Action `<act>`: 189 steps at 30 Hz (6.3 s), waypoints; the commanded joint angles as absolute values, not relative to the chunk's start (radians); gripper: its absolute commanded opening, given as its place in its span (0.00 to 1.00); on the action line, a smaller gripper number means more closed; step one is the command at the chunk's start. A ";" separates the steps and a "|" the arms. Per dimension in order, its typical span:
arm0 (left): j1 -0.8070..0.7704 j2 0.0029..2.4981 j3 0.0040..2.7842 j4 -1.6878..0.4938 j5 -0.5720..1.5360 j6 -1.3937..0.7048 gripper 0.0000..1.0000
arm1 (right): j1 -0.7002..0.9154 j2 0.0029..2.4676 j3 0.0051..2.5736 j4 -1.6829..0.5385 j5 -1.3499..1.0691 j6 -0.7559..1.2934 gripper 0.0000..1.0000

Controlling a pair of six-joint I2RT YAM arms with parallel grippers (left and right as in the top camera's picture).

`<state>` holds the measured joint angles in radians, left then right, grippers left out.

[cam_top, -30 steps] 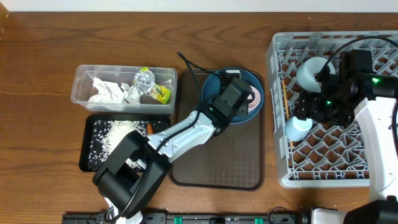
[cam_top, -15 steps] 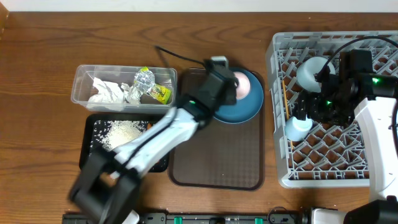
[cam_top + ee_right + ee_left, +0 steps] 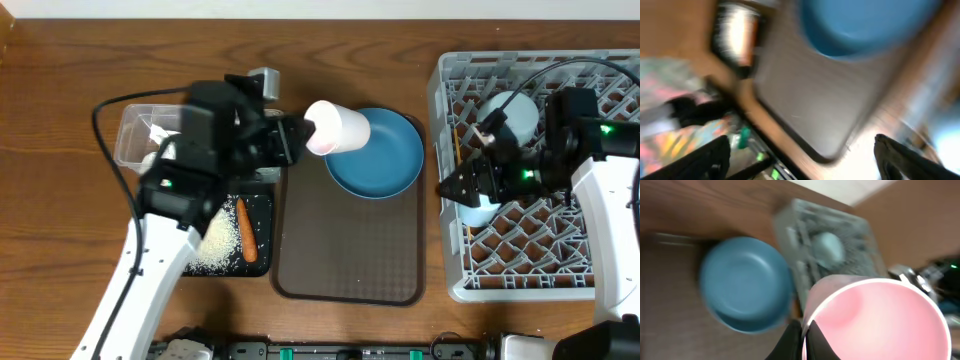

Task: Sort waste into correct bins and load items into the dishwasher rack
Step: 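Carry the pink cup right toward the right gripper, then grasp the pink cup with the right gripper and open the left gripper, then carry the pink cup right and lower it upside down into the rack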

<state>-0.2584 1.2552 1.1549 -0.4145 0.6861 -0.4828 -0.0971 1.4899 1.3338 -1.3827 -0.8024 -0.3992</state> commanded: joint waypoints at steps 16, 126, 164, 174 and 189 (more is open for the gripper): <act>-0.345 1.319 1.160 -0.303 1.203 -0.465 0.06 | -0.043 1.478 1.350 -1.399 -1.344 -0.762 0.99; -0.292 1.326 1.148 -0.566 1.185 -0.290 0.07 | 0.142 1.477 1.350 -1.206 -1.493 -0.854 0.57; -0.292 1.326 1.148 -0.567 1.153 -0.288 0.14 | 0.115 1.477 1.350 -1.116 -1.487 -0.751 0.47; -0.292 1.326 1.148 -0.568 1.079 -0.288 0.14 | 0.103 1.477 1.350 -1.114 -1.452 -0.725 0.47; -0.291 1.326 1.148 -0.530 1.080 -0.289 0.14 | 0.119 1.477 1.350 -1.132 -1.423 -0.714 0.46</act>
<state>-0.2909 1.3220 1.1534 -0.5365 1.0882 -0.3054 0.1131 1.4879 1.3342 -1.1290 -1.4200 -0.7254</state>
